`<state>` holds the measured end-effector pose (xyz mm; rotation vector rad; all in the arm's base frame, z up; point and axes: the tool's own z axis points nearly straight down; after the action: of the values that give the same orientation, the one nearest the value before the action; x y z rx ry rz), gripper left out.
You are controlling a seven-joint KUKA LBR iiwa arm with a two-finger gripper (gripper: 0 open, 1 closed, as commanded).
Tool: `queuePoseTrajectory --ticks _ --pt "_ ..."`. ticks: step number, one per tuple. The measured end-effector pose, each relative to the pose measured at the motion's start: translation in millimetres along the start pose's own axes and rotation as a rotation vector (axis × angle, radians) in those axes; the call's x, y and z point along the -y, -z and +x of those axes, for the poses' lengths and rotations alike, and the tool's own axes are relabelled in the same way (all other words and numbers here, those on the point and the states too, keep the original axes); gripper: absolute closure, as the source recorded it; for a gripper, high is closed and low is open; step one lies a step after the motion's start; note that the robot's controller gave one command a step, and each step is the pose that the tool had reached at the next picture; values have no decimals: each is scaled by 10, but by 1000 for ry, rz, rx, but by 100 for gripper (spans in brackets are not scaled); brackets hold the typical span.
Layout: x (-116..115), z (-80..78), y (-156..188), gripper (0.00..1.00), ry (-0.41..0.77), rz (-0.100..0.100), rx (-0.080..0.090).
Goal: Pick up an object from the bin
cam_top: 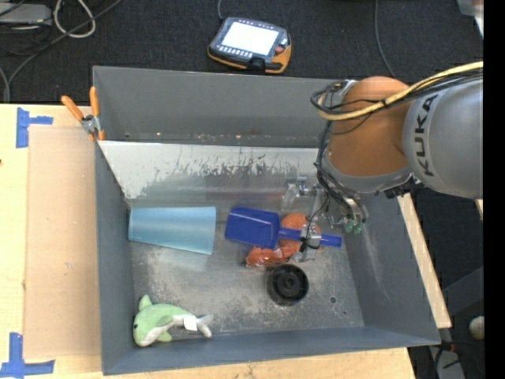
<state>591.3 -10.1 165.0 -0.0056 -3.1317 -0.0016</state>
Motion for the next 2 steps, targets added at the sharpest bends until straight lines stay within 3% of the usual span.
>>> queuePoseTrajectory --ticks 1,2 --pt "0 -18 44 0 0 0 8" --pt "-787 -286 -458 0 -186 -4 4"
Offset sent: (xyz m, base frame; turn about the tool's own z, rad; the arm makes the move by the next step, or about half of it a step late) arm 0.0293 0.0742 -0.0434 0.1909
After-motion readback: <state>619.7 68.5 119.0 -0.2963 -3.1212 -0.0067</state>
